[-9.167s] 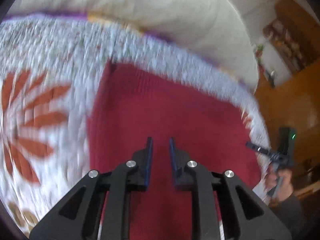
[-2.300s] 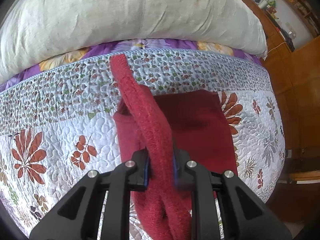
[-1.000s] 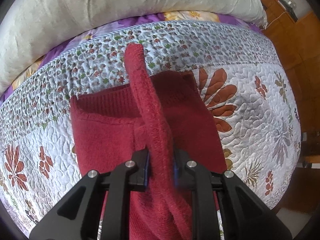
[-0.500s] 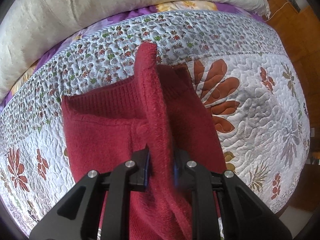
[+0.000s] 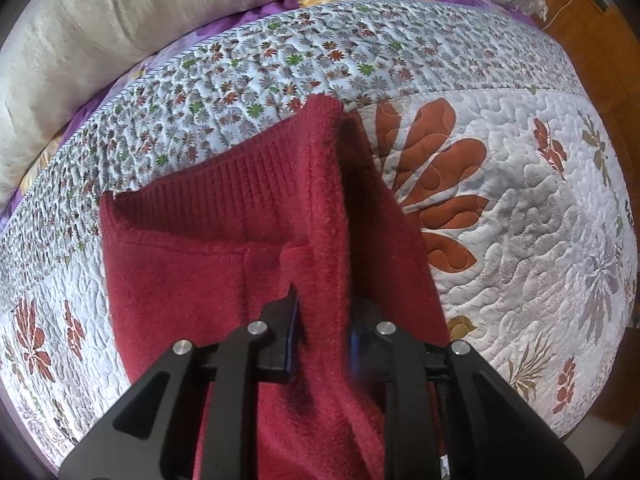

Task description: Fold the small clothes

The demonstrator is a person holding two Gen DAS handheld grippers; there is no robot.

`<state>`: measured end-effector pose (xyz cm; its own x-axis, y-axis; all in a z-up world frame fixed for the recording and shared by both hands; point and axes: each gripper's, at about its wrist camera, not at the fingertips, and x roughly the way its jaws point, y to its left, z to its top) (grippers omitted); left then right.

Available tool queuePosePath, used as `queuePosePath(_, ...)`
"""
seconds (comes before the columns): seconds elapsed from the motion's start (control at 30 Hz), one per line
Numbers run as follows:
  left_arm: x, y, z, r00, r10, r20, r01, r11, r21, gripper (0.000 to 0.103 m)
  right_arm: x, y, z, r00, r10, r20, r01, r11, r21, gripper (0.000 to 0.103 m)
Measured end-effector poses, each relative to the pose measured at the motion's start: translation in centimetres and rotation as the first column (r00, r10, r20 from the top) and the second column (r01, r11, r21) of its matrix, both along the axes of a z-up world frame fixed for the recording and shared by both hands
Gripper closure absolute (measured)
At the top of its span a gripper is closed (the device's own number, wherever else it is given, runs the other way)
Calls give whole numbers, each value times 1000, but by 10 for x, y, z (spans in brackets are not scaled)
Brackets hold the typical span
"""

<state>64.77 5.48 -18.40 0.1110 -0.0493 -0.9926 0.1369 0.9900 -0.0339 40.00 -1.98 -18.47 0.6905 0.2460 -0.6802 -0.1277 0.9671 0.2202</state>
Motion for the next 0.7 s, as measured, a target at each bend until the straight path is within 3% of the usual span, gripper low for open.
queuePosePath(0.1, 0, -2, 11, 999, 23, 47, -19, 997, -70, 48, 3, -18, -11, 999, 9, -40, -4, 992, 123, 89)
queuePosePath(0.13, -1, -1, 17, 997, 30, 69, -22, 994, -110, 37, 5, -30, -18, 997, 26, -67, -12, 978, 209, 87)
queuePosePath(0.23, -10, 16, 51, 977, 62, 202, -11, 970, -243, 23, 11, -68, -39, 989, 41, -144, 22, 913, 407, 66)
queuePosePath(0.27, -15, 24, 60, 971, 74, 228, -9, 962, -273, 22, 13, -80, -46, 983, 52, -174, 35, 884, 467, 63)
queuePosePath(0.3, -19, 35, 66, 966, 86, 243, -8, 952, -305, 21, 16, -93, -53, 975, 92, -202, 37, 830, 556, 62)
queuePosePath(0.4, -47, 79, 73, 961, 140, 238, -28, 907, -421, 19, 27, -108, -56, 961, 177, -214, 8, 753, 658, 60)
queuePosePath(0.47, -69, 100, 69, 964, 149, 221, -34, 891, -452, 19, 42, -111, -54, 943, 244, -226, -15, 712, 702, 51)
queuePosePath(0.57, -97, 128, 56, 970, 151, 190, -38, 869, -493, 19, 68, -109, -51, 912, 299, -279, -14, 704, 710, 38)
queuePosePath(0.7, -127, 148, 36, 979, 145, 147, -42, 838, -544, 19, 98, -87, -53, 857, 381, -347, -35, 715, 698, 37)
